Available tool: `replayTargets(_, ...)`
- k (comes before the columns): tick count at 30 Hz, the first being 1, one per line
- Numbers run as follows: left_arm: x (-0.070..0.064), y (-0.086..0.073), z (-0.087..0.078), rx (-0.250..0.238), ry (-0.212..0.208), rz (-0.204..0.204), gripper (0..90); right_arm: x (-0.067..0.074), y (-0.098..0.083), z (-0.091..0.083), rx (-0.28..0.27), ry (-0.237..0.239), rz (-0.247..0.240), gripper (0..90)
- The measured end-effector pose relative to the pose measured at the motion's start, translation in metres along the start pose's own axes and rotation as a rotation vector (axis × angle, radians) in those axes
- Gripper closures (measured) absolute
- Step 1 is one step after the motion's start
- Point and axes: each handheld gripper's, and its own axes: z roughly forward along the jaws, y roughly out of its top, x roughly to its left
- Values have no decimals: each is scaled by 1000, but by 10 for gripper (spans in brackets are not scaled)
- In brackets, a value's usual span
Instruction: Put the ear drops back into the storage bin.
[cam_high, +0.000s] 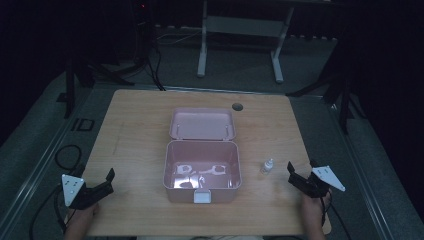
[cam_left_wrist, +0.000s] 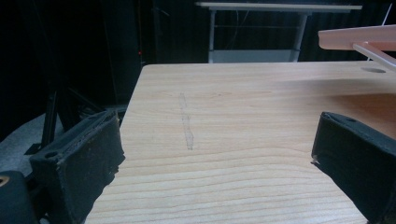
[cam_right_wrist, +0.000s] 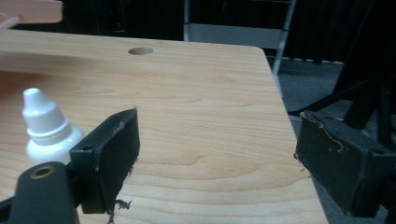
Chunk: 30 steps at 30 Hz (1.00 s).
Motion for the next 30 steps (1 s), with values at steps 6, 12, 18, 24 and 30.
replayTargets(6,0,0,0,-1,3,-4,20,-4,1,7,66,78,6,138)
replayTargets(12,0,0,0,-4,3,-6,20,-6,5,11,167,61,30,138)
replayTargets(18,0,0,0,-3,1,-6,20,-8,11,15,393,131,62,130)
replayTargets(24,0,0,0,-2,1,-5,20,-4,23,16,559,185,-26,123)
replayTargets(30,0,0,0,-3,1,-4,20,1,30,19,714,220,-102,116)
